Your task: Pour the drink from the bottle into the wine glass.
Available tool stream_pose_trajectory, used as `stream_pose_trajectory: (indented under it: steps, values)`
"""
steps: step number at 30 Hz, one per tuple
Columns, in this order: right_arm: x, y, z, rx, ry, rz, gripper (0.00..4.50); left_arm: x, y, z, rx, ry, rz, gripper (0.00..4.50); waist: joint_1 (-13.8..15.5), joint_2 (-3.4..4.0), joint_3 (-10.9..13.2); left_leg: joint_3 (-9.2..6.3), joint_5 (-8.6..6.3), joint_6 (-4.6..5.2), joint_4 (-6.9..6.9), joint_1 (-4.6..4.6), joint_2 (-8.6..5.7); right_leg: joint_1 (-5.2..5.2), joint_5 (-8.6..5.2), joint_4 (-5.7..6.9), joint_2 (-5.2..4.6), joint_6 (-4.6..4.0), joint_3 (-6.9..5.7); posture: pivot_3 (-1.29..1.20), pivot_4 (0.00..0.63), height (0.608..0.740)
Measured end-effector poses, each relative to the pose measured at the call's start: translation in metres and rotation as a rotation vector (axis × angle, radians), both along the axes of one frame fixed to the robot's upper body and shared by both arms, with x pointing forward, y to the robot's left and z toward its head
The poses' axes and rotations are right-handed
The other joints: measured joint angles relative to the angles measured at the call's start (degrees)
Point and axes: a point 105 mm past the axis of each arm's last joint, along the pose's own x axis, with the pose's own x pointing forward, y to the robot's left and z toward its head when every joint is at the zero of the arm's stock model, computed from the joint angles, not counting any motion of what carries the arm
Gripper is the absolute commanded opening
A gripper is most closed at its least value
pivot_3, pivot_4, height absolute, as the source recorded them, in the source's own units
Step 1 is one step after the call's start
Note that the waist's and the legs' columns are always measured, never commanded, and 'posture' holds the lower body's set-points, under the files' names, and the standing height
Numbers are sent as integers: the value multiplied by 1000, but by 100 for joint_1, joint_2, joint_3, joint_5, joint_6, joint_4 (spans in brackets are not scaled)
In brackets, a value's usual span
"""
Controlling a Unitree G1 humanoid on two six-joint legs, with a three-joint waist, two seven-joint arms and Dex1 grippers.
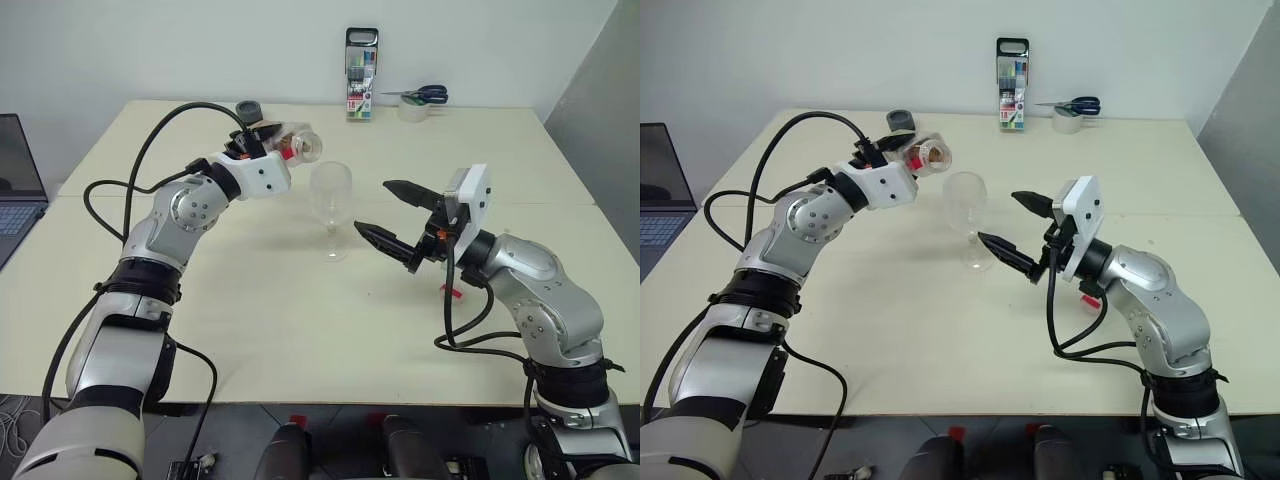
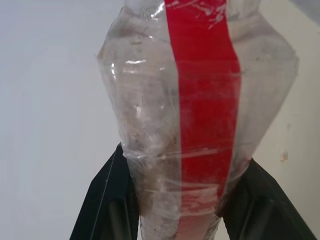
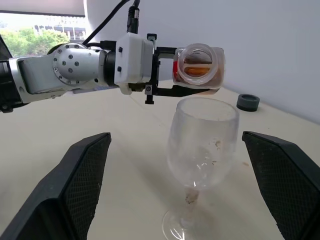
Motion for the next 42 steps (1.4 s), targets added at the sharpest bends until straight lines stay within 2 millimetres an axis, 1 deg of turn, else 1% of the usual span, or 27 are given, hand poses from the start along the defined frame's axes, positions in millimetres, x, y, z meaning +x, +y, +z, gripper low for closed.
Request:
stream_pose_trajectory:
  steps: [8,13,16,23,29,37,42]
  values:
    - [0,2,-2,-2,-5,-9,4500,2,-6,-1,64,-30,-10,1690,-5,0,0,-1,0,0,0,-1,-1,-1,0,0,0,0,0,0,150,740]
    - [1,-2,-11,-21,9,-30,4500,3,-10,7,92,-65,-19,1690,-6,0,0,0,0,0,1,-2,-1,-1,0,0,0,0,0,0,150,740]
    - [1,-3,-13,-32,9,-34,4500,2,-13,10,107,-88,-31,1690,-5,0,0,0,0,0,0,-1,-1,-1,0,1,0,0,0,0,150,740]
    - [1,-3,-13,-33,8,-30,4500,3,-18,9,159,-105,-42,1690,-7,0,0,0,0,-1,1,-2,-1,-2,0,2,0,0,0,0,150,740]
    - [0,-4,-12,-31,0,-31,4500,2,-21,19,195,-141,-52,1690,-8,0,0,0,0,-1,1,-2,-1,-2,0,2,0,0,0,0,150,740]
    - [0,-4,-12,-30,1,-34,4500,1,-20,19,231,-154,-54,1690,-11,0,0,0,1,-1,1,-2,-1,-2,0,2,0,0,0,0,150,740]
    - [1,-4,-12,-28,1,-39,4500,1,-18,22,259,-177,-48,1690,-12,0,0,0,1,-1,1,-2,-1,-2,0,3,0,0,0,0,150,740]
